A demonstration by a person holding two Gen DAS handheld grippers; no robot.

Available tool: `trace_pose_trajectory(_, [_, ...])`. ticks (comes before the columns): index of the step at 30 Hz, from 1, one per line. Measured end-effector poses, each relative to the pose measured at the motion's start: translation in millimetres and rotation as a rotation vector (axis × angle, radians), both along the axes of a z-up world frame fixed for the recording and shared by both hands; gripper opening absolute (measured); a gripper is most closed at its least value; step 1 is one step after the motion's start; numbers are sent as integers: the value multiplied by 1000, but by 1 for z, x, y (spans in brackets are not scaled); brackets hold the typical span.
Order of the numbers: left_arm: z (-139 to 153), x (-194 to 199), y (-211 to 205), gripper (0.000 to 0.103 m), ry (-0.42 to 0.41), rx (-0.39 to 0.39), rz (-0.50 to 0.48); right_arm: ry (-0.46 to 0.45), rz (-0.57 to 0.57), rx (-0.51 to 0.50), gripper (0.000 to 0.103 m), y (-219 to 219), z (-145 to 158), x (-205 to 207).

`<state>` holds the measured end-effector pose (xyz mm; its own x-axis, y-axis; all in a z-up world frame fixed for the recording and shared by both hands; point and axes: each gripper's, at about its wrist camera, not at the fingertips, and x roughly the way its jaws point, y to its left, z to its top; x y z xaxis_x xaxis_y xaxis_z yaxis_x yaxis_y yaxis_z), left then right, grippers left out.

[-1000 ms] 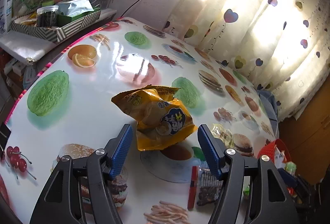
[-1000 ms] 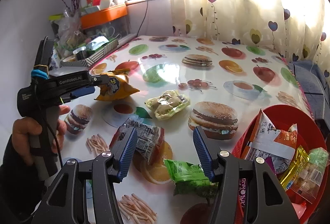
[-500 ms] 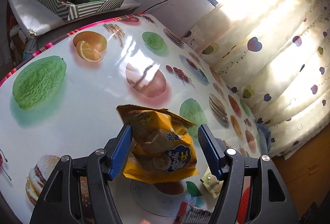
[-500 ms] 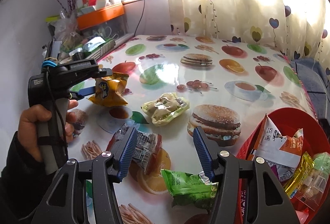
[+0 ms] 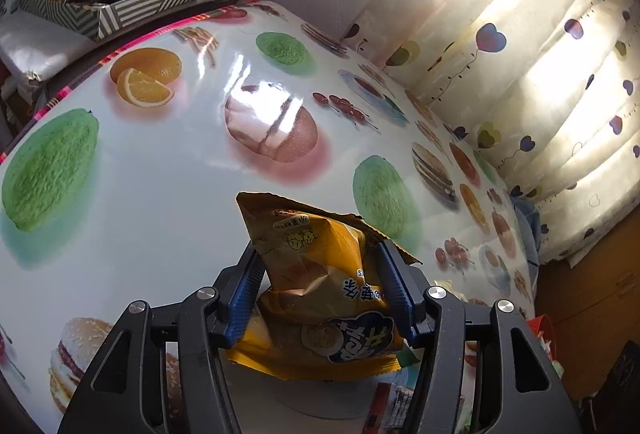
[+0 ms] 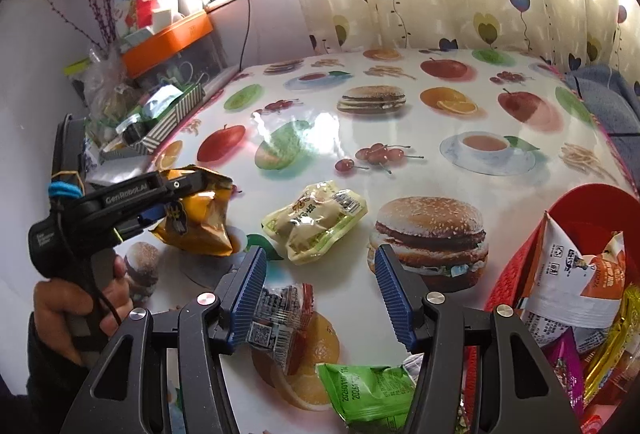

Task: Organize snacks
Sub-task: 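Grasp the clear bread bag with the right gripper while the left gripper holds the chip bag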

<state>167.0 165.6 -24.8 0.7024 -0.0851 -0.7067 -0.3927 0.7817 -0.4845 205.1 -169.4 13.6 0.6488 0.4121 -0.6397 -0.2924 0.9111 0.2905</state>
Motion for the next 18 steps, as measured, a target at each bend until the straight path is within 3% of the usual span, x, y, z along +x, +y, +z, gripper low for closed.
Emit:
trace_pose_trajectory(3, [2,-6,-4,48,-10,16,-35,40,-6,26,57,4,-6,13])
trace_pose_trajectory(12, [10,-26,-9,46,-43,80,-78,158,-38,72,63,24,-28,49])
trace_pose_trajectory(18, [16,-37,-4,46,-64,109,-81,132,16,-32,65,44,-26,65])
